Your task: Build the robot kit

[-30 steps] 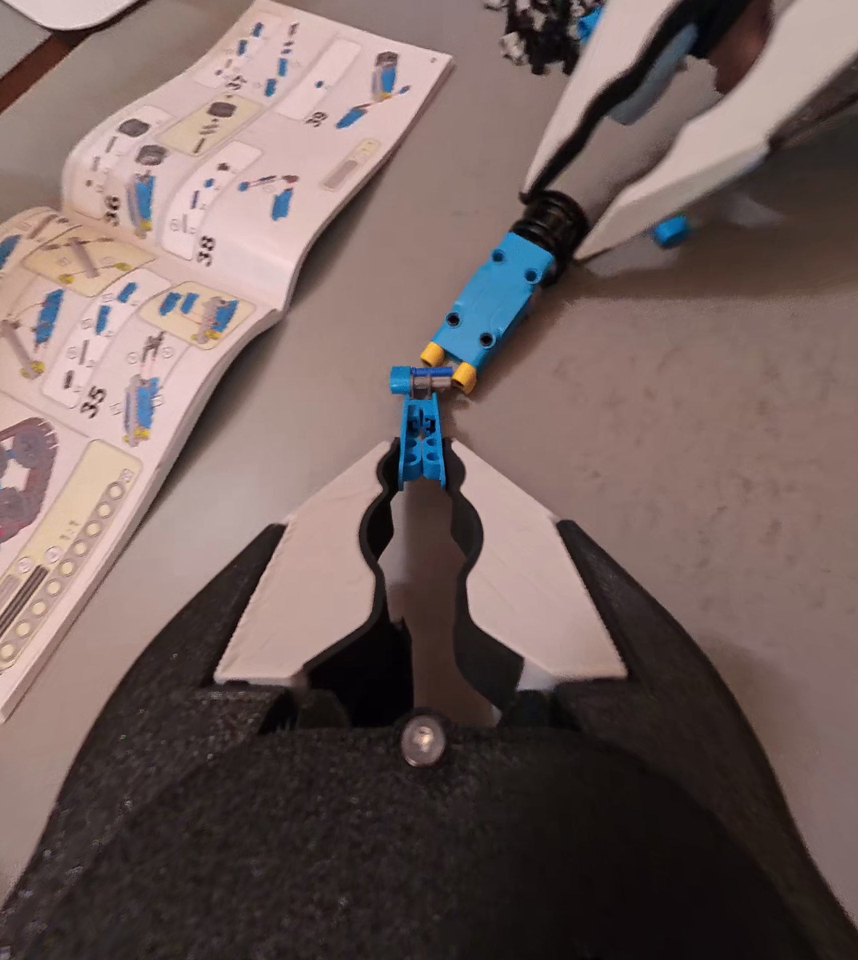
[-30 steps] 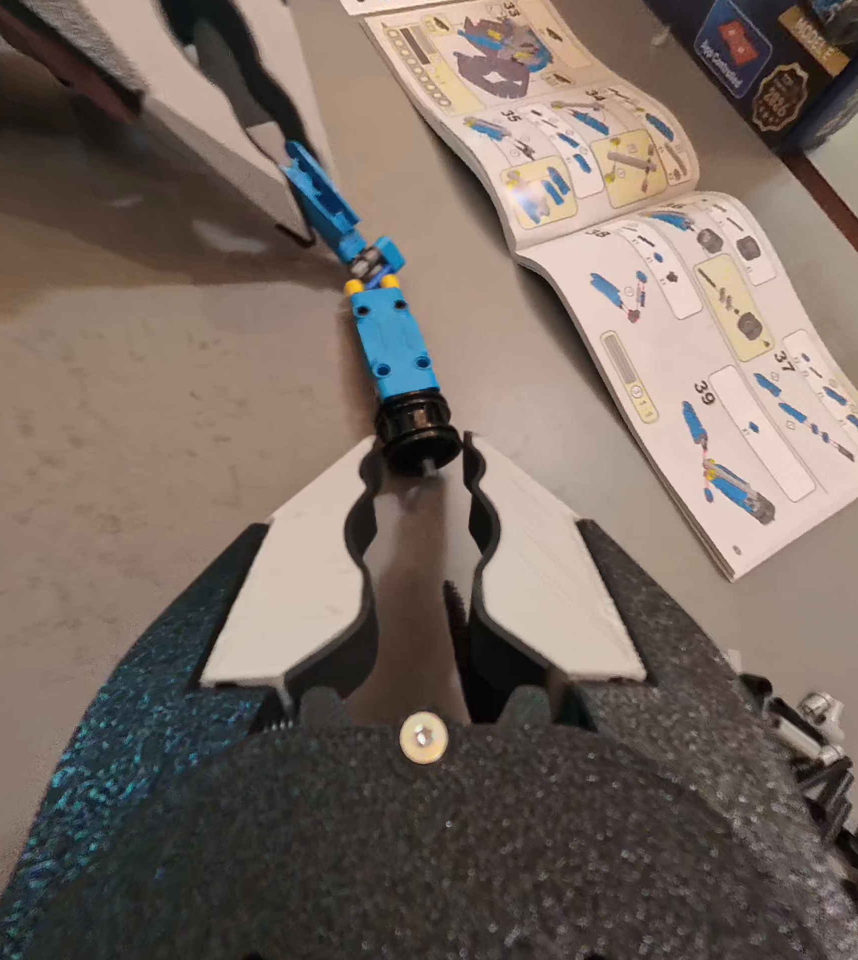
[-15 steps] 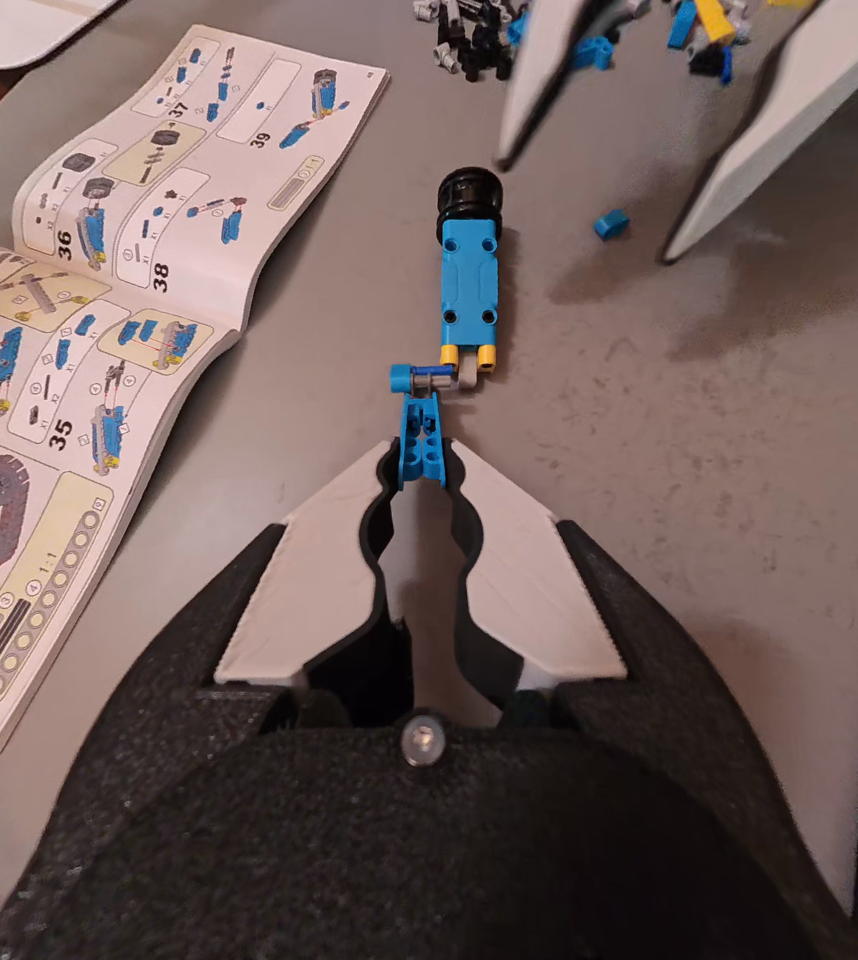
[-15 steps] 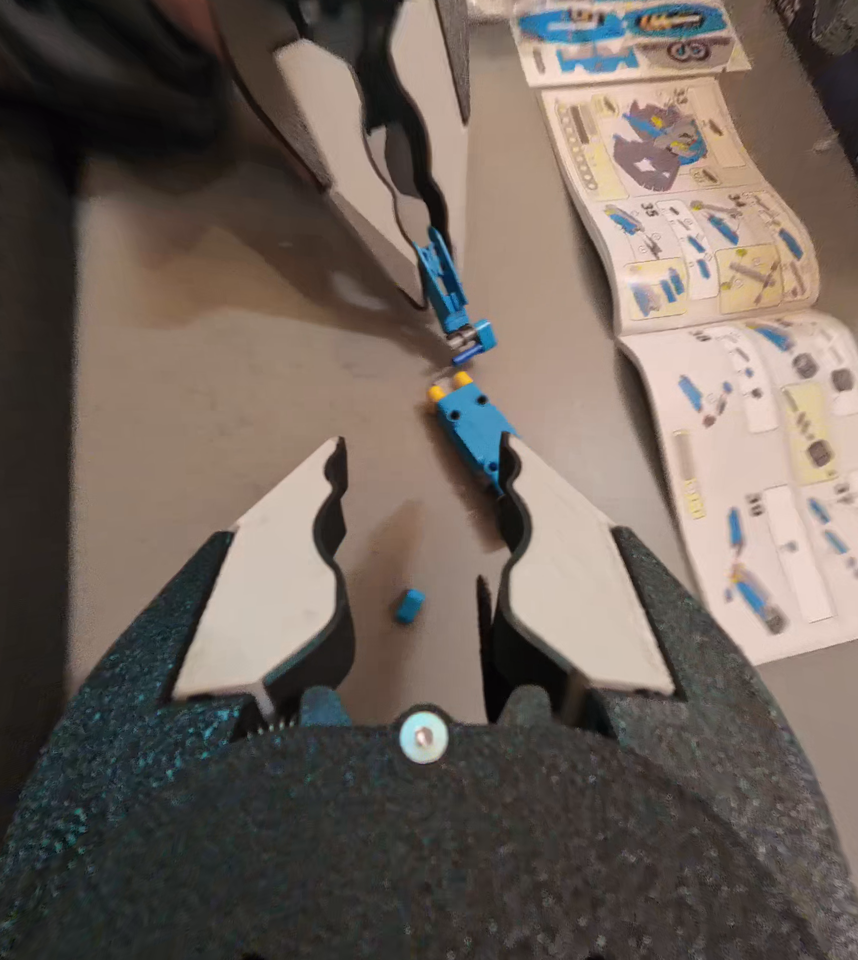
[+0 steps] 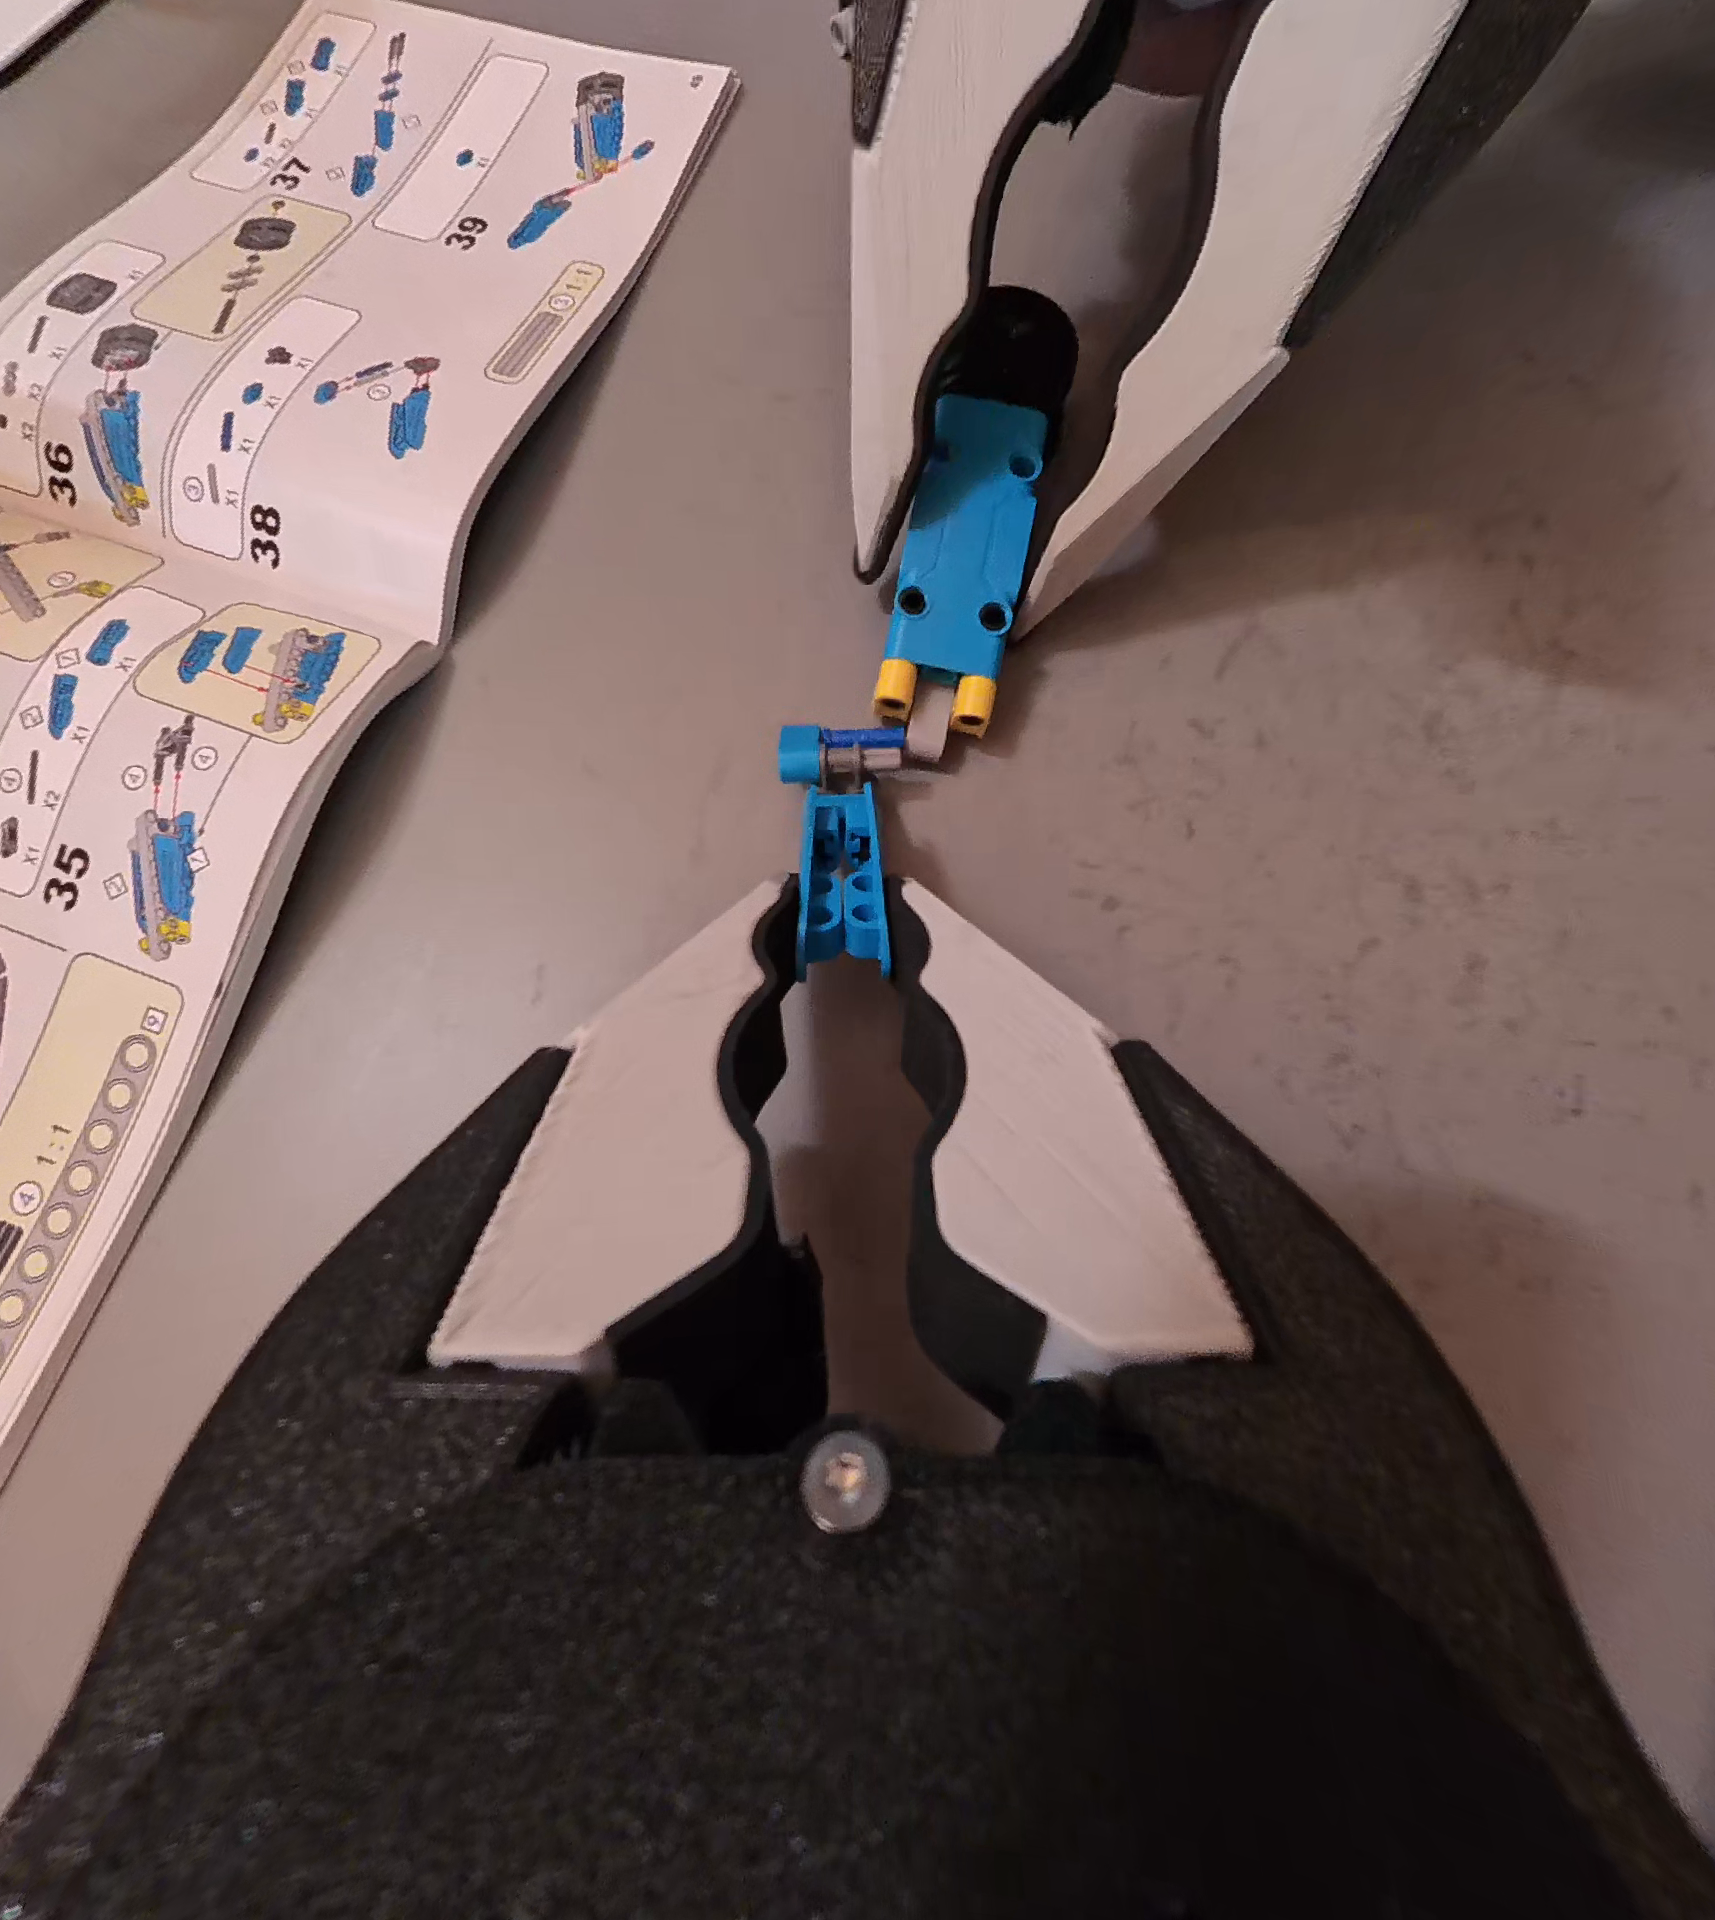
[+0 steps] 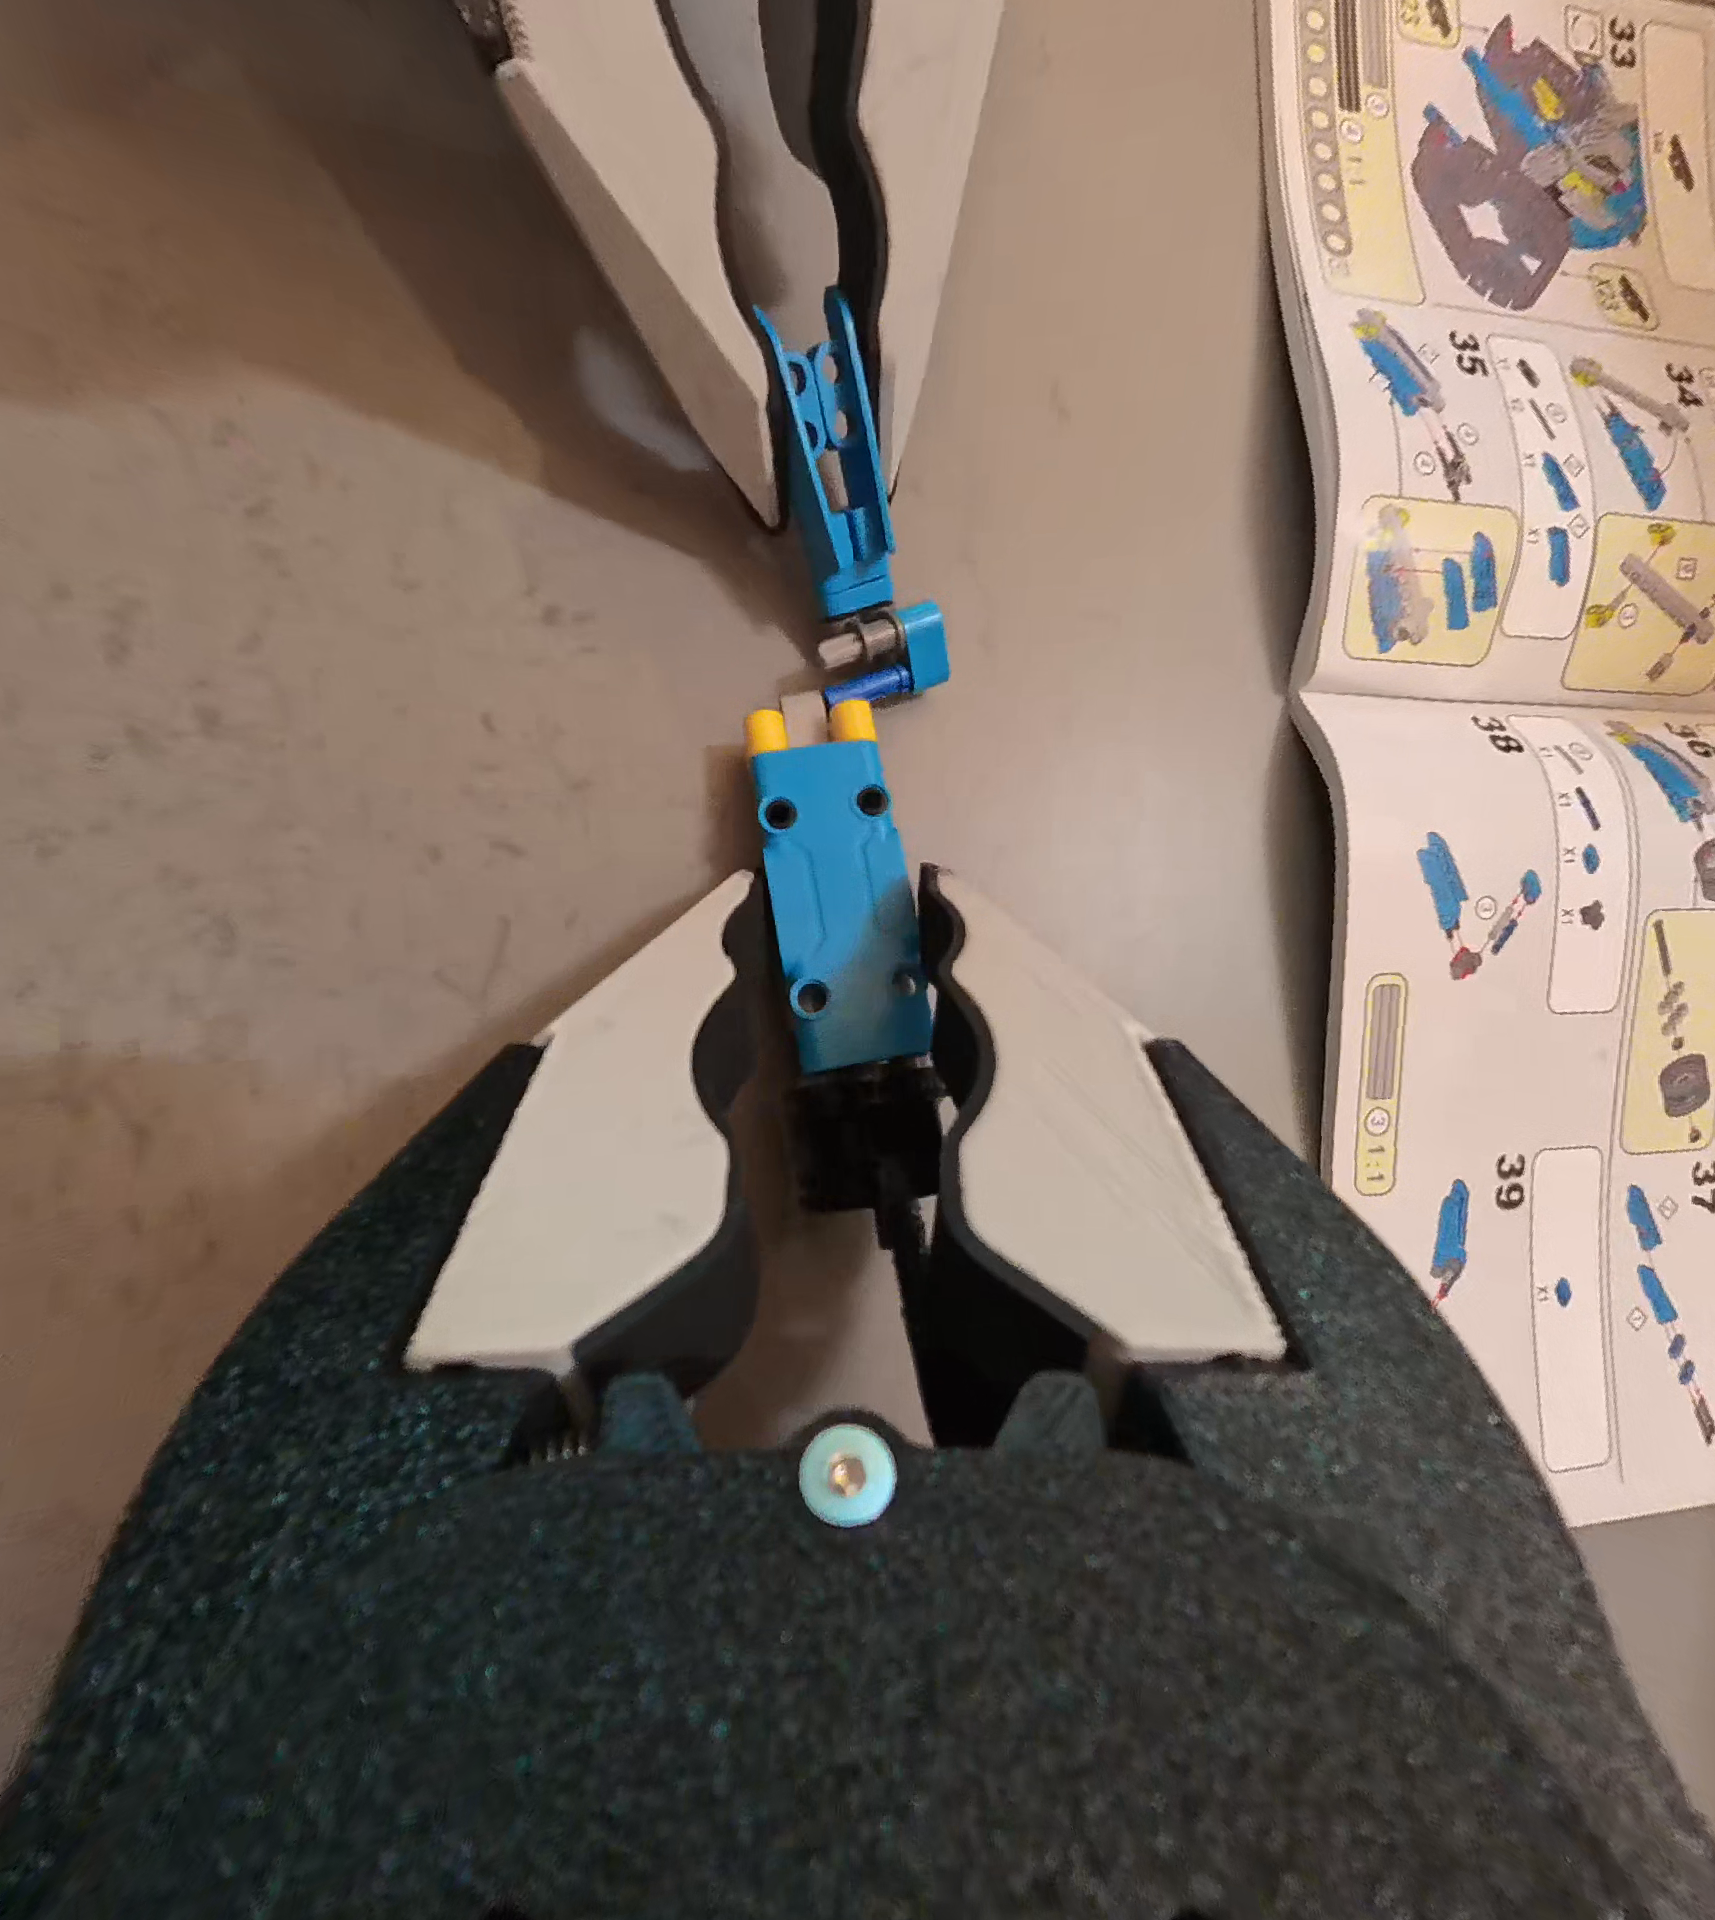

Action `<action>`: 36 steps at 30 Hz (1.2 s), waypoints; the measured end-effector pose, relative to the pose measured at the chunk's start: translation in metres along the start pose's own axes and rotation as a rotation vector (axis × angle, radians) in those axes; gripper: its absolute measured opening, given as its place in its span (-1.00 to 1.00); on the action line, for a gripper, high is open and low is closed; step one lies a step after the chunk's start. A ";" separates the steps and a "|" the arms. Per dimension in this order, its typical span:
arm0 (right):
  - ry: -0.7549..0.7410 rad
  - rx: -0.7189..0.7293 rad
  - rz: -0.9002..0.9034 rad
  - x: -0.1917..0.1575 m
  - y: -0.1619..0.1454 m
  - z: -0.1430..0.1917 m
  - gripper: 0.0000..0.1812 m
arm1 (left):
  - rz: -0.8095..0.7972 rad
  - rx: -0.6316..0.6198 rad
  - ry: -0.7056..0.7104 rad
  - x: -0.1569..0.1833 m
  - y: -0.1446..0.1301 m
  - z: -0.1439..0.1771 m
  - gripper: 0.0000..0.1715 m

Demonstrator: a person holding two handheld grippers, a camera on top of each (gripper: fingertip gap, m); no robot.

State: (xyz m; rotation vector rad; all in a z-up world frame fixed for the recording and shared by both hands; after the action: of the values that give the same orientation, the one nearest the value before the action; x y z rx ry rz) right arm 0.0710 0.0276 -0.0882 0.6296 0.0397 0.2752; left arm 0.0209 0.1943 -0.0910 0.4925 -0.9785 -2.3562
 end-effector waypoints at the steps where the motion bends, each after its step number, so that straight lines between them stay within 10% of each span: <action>1: 0.002 0.003 0.004 -0.001 -0.001 0.001 -0.70 | -0.005 0.001 -0.003 0.001 0.000 0.000 -0.83; 36: 0.139 0.090 0.002 -0.009 -0.010 0.004 -0.71 | -0.076 0.008 -0.078 0.010 -0.003 -0.003 -0.83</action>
State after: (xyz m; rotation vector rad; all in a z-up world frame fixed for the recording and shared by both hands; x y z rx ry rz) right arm 0.0649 0.0153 -0.0909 0.6990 0.1863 0.3199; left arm 0.0134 0.1886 -0.0962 0.4508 -1.0210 -2.4566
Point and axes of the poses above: each gripper's, where its closed fingertips meet, z back along the fingers, y out of its top, x = y × z across the jaws, the point moved 9 cm from there along z, back along the fingers, and after that the axes turned 9 degrees about y, right-handed, at the moved point
